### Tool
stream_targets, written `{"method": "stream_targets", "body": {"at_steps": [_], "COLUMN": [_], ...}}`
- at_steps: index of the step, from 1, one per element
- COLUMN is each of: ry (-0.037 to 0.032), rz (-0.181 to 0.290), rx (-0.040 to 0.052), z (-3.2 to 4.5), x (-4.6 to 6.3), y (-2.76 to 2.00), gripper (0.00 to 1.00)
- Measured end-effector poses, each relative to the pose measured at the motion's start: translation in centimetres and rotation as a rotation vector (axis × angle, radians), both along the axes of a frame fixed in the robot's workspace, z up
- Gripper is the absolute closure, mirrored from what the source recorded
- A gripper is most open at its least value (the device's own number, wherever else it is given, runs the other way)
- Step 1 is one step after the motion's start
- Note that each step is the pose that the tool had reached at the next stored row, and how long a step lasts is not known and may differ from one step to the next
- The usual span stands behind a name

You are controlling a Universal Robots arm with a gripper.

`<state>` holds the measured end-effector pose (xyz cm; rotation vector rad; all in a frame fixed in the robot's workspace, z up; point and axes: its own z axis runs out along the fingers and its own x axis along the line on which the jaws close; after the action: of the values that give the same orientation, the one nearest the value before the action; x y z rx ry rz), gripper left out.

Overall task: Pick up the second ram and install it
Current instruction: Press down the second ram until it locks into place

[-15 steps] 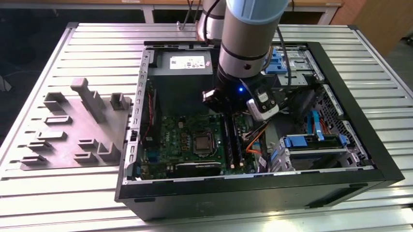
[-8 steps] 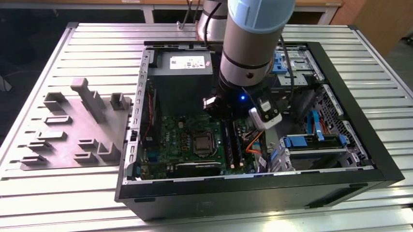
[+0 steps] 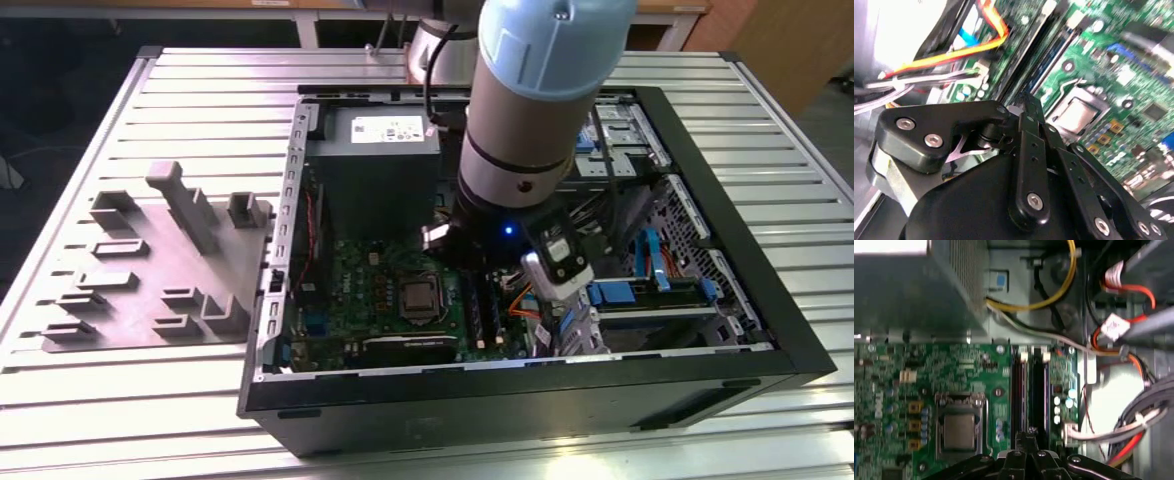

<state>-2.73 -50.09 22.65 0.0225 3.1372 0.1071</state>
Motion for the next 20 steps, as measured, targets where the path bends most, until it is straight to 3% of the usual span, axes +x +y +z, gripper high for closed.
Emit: {"method": "stream_targets", "body": {"at_steps": [3,9,15,20], "ry": [0.0,0.0,0.0001,0.0], "rz": [0.0,0.0,0.0,0.0], "rx": [-0.0001,0.0,-0.0002,0.0], "z": [0.0,0.0,-0.03,-0.37], "x": [0.0,0.0,0.0,0.0], "y": [-0.94,-2.28,-2.89,-3.05], "gripper": [0.9,0.9,0.9,0.9]}}
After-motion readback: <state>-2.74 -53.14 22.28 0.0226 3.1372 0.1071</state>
